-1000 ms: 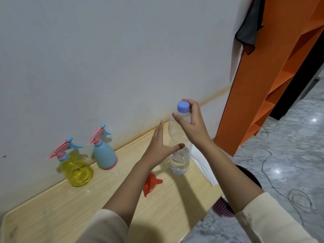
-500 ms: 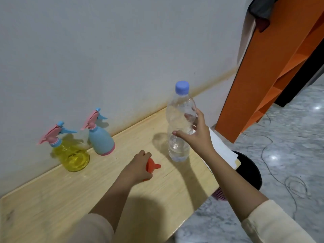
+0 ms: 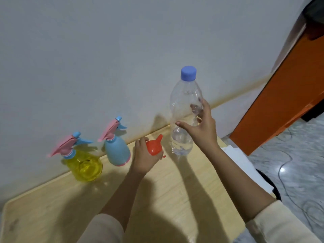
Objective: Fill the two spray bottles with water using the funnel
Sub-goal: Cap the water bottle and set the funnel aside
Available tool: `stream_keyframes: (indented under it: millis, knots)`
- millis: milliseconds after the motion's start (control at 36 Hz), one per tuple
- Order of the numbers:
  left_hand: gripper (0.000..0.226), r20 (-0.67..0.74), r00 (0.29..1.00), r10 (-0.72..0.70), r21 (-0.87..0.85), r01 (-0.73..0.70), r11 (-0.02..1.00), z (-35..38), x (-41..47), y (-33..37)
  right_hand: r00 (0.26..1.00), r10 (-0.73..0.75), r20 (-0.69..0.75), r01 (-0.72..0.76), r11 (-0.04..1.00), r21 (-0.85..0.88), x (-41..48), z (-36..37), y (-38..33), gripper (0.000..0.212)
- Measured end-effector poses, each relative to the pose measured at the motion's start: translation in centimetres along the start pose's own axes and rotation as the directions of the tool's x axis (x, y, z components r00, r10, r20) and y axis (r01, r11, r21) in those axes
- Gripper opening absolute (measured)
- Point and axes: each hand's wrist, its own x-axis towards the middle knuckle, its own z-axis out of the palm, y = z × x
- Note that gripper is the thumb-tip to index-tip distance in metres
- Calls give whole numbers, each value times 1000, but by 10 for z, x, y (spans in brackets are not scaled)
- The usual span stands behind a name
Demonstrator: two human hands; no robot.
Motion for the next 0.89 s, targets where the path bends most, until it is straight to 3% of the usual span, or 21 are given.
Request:
stream_keyframes:
  millis: [278, 528, 889]
  knots:
    - [69, -239, 967, 82, -3, -86, 996, 18, 36, -28, 1000, -21, 11, 21, 999, 37, 41, 57, 9, 96]
    - [56, -242, 962, 127, 39, -121, 992, 27, 46, -42, 999, -50, 14, 49, 996, 68, 57, 75, 10, 95]
    - [79, -272, 959, -77, -2, 80, 997, 40, 40, -29, 985, -14, 171, -2, 995, 96, 57, 53, 21, 109]
